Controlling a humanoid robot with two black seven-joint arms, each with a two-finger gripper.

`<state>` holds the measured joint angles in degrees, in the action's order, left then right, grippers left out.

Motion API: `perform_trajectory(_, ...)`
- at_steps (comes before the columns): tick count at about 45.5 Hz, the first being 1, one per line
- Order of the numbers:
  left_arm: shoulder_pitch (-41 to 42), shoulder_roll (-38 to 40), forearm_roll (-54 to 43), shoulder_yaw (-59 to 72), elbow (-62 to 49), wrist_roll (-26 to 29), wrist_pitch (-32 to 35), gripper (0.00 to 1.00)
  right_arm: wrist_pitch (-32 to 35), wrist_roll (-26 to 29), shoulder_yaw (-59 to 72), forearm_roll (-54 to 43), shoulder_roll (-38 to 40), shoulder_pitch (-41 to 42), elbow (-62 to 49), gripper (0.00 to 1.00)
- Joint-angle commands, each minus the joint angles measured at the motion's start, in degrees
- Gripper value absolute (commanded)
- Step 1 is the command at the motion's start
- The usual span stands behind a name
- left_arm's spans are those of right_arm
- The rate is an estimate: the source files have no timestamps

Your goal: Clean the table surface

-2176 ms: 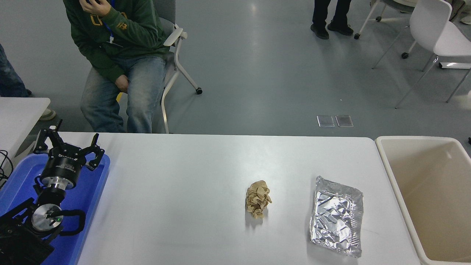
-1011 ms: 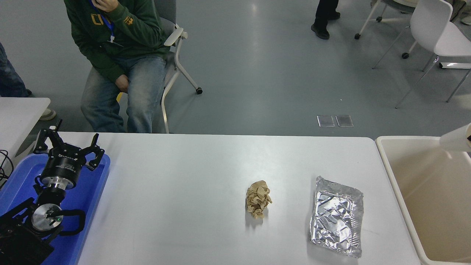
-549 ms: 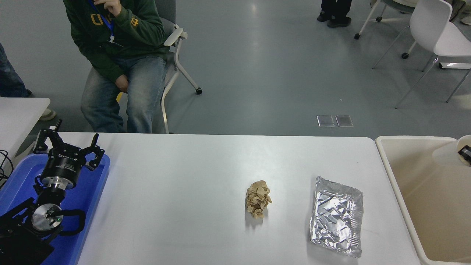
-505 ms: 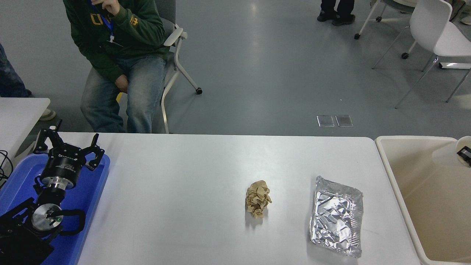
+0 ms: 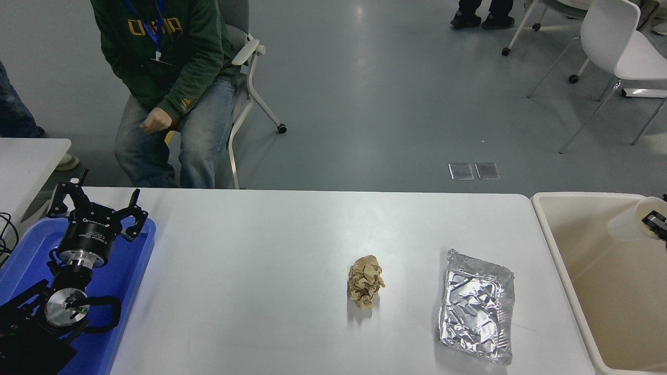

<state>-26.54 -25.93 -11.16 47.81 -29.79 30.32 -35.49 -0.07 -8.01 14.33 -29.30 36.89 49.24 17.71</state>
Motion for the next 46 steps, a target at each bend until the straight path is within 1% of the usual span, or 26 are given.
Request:
perform_trajectory(1, 0.00, 0.00, 0.00, 0.00, 0.00, 0.00, -0.02, 1.00, 0.43, 0.10, -0.35, 0.13, 0.11, -0.02, 0.31, 1.00)
perform_trajectory(39, 0.00, 0.00, 0.00, 0.00, 0.00, 0.00, -0.02, 1.00, -0.01, 0.80, -1.76, 0.21, -0.06, 1.21, 0.48, 1.00)
perform_trajectory(46, 0.00, 0.00, 0.00, 0.00, 0.00, 0.00, 0.07, 1.00, -0.01, 0.80, -3.60, 3.46, -0.06, 1.13, 0.57, 1.00)
